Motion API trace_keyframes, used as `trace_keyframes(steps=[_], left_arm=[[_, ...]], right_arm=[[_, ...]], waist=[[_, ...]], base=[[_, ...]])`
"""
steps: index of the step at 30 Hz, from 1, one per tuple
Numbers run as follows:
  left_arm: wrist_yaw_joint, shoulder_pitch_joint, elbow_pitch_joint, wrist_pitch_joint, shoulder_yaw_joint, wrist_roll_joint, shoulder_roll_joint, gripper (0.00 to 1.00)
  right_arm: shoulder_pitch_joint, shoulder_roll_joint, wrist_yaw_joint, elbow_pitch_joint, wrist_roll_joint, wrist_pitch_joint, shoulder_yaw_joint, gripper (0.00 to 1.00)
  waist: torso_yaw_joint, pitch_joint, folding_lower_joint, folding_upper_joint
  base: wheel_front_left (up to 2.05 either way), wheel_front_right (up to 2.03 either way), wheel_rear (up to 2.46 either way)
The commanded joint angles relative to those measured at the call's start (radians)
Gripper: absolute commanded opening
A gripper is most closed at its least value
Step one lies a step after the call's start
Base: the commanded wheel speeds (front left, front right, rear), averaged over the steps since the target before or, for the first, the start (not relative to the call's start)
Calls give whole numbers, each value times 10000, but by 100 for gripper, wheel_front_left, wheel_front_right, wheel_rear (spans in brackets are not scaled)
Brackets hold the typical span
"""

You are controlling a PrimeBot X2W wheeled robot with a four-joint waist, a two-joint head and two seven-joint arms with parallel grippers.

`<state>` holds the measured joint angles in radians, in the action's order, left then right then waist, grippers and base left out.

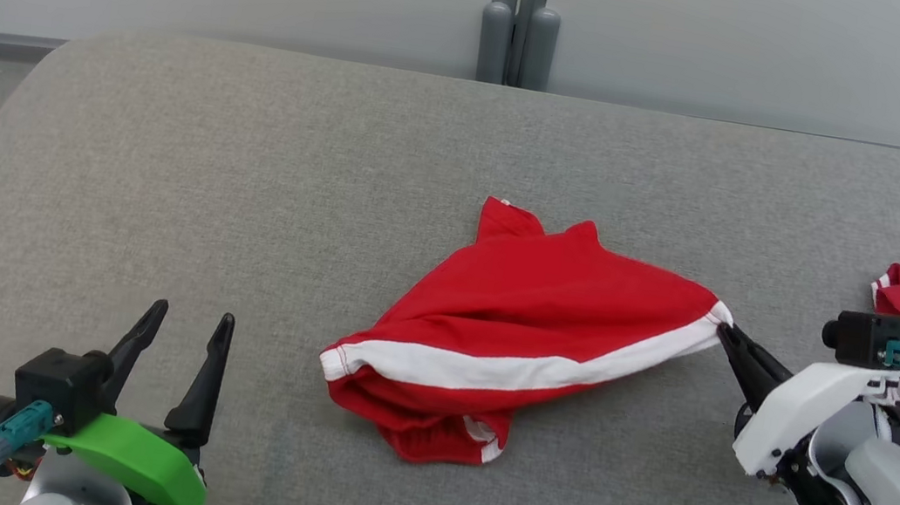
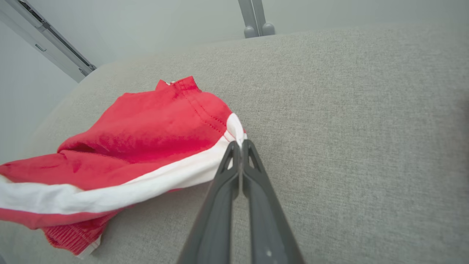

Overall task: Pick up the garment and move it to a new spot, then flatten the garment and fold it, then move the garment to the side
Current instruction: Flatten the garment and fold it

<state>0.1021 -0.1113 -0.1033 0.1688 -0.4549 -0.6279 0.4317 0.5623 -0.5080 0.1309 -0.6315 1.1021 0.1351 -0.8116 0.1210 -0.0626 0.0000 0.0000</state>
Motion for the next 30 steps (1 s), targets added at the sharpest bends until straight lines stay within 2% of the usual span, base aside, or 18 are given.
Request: trace_keyframes(steps=[1,11,12,13,14,15,16,21,25,27,29,30], left_arm=[[22,130,-14,22,-10,-69,61,100],[82,504,-71,39,-22,-269,130,100],[100,535,-71,48,-8,-281,142,100],[100,561,-76,55,10,-298,155,100],[96,571,-77,63,14,-299,165,100],[94,583,-85,78,28,-310,177,100],[88,588,-95,71,38,-321,195,100],[199,646,-68,195,182,-313,263,100],[432,794,39,335,389,-327,351,100],[556,833,130,436,534,-325,374,100],[707,886,220,571,741,-311,365,100],[813,948,271,625,850,-309,332,100]], right_arm=[[-353,-20,-3,91,180,212,70,0],[-2072,208,-3,562,489,1009,485,0],[-2206,273,-3,575,481,1036,508,3],[-2347,346,-3,582,454,1055,530,19],[-2442,395,-3,560,405,1068,551,42],[-2524,452,-5,513,320,1085,552,87],[-2575,508,-3,489,249,1081,557,100],[-2565,525,-3,468,-309,1178,854,100],[-2427,386,-3,722,-1258,1287,1549,100],[-2417,387,-3,1090,-1972,1304,2252,100],[-2507,394,-5,1734,-3258,1304,3419,100],[-2829,709,-5,2203,-3727,1298,4143,100]], waist=[[-416,309,0,0],[-1124,654,0,0],[-1169,674,0,0],[-1220,692,0,0],[-1252,706,0,0],[-1301,731,0,0],[-1341,754,0,0],[-1584,934,0,0],[-1805,1118,0,0],[-1895,1164,0,0],[-1959,1187,0,0],[-1987,1202,0,0]], base=[[0,0,0],[0,0,0],[0,0,0],[0,0,0],[0,0,0],[0,0,0],[0,0,0],[0,0,0],[0,0,0],[0,0,0],[0,0,0],[0,0,0]])
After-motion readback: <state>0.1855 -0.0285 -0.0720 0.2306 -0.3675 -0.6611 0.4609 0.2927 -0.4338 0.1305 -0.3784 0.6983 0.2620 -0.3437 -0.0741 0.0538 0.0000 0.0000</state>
